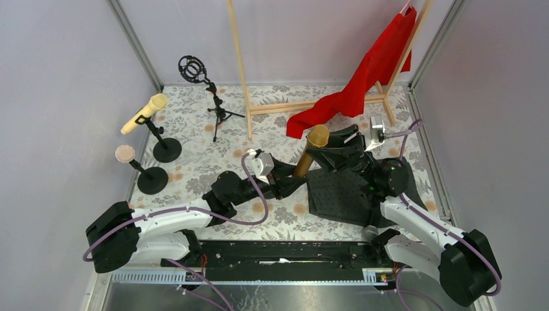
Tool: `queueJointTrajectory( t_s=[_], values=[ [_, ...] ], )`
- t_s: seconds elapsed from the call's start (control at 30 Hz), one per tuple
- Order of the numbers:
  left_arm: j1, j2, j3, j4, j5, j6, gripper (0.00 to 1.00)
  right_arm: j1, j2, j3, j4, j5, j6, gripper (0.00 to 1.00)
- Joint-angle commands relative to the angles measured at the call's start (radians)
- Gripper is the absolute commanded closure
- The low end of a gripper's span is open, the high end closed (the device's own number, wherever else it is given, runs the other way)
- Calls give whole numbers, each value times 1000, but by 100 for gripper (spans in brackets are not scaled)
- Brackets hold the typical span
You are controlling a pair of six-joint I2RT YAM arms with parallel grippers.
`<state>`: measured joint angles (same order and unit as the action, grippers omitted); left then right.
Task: Attach the microphones to the stand
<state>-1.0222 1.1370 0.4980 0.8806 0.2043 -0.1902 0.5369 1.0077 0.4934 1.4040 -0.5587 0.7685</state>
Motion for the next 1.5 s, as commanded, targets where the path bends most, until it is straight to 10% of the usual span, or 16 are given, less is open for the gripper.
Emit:
queueJointTrajectory(
  t_s=[0.0,0.13,0.37,0.57,1.47],
  values=[
    [-11,11,61,15,11,-6,66,7,-22,19,76,26,1,96],
    [-10,19,107,-88,66,49,100,7,-32,4,54,17,-23,87],
    [-10,4,125,-175,3,83,100,6,-107,-4,-172,-34,-186,45],
    [-10,-15,123,-199,3,108,100,7,-156,7,-360,-66,-312,30],
    [-10,-47,72,-162,-4,98,100,6,-103,-25,-237,-41,-187,35]
  ],
)
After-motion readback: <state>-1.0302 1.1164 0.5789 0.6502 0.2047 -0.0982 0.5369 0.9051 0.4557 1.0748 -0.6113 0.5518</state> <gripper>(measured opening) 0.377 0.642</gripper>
